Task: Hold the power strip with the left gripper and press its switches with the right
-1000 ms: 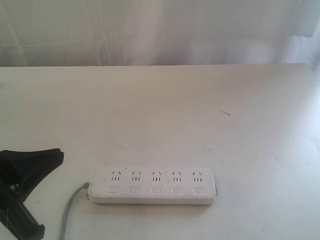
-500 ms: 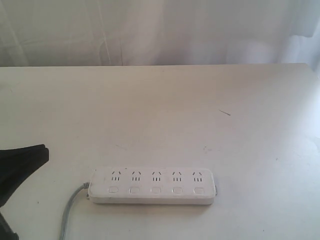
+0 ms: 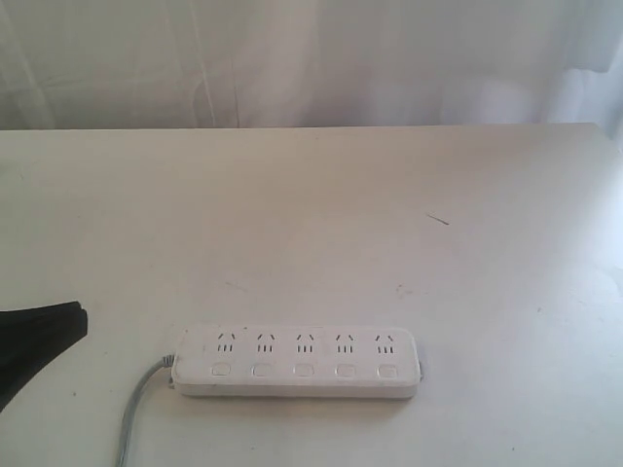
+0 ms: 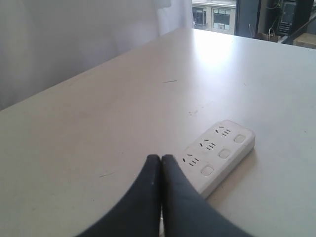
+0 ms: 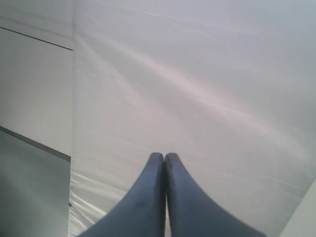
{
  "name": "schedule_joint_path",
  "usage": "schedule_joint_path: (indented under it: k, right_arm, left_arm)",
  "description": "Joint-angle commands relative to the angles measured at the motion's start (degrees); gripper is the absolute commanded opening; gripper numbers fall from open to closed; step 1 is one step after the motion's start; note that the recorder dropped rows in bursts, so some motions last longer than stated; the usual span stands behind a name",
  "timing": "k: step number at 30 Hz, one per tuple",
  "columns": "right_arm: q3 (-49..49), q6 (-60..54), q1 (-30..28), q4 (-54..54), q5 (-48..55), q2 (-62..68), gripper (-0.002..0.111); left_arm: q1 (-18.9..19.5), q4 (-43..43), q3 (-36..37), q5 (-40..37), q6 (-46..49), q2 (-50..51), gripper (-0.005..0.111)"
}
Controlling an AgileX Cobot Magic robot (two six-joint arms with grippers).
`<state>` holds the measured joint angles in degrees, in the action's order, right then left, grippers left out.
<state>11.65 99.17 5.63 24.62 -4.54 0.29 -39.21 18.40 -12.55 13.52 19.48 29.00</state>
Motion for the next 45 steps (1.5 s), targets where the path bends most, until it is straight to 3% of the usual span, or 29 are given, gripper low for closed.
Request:
schedule_joint_path:
  k: [1,5,12,18,26,29,32,35,41,45]
  right_arm:
    - [-0.4,-4.8,-0.6,2.8,1.5,-0.3,0.0]
    - [-2.8,-18.2,-0.6,4.4,-1.2,-0.3,0.0]
    - [-11.6,-19.7,-0.6,17.4,-3.9,-0.3,0.0]
    - [-11.6,-26.2,-0.7,18.8,-2.0,-0.3,0.0]
    - [-11.6,-36.1,-0.7,31.6,5.2,-0.3,0.0]
    - [-11.6,-35.9,-0.5,27.0,10.8,-0.3,0.0]
    - [-11.6,-35.9,-0.5,10.4,12.2,-0.3,0.0]
    - [-11.6,-36.1,-0.5,1.7,12.2,-0.3,0.0]
    - [-11.6,-36.7,-0.5,-0.3,9.4,-0.3,0.0]
    - [-11.6,-46.0,-0.5,6.7,8.6,-0.3,0.0]
  left_arm:
    - [-0.3,0.4,0.1,-0.7,-0.6,-0.4,0.0]
    - [-0.3,0.4,0.1,-0.7,-0.6,-0.4,0.0]
    - [-0.3,0.4,0.1,-0.7,-0.6,-0.4,0.0]
    - [-0.3,0.4,0.1,-0.8,-0.4,-0.4,0.0]
    - [-0.3,0.4,0.1,-0.8,-0.4,-0.4,0.0]
    - [-0.3,0.5,0.1,-0.7,-0.7,-0.4,0.0]
    - [-0.3,0.5,0.1,-1.2,-0.7,-0.4,0.0]
    - [-0.3,0.5,0.1,-1.2,-0.7,-0.4,0.0]
    - [-0.3,0.6,0.1,-1.2,-0.7,-0.4,0.0]
    - [-0.3,0.6,0.1,-1.2,-0.7,-0.4,0.0]
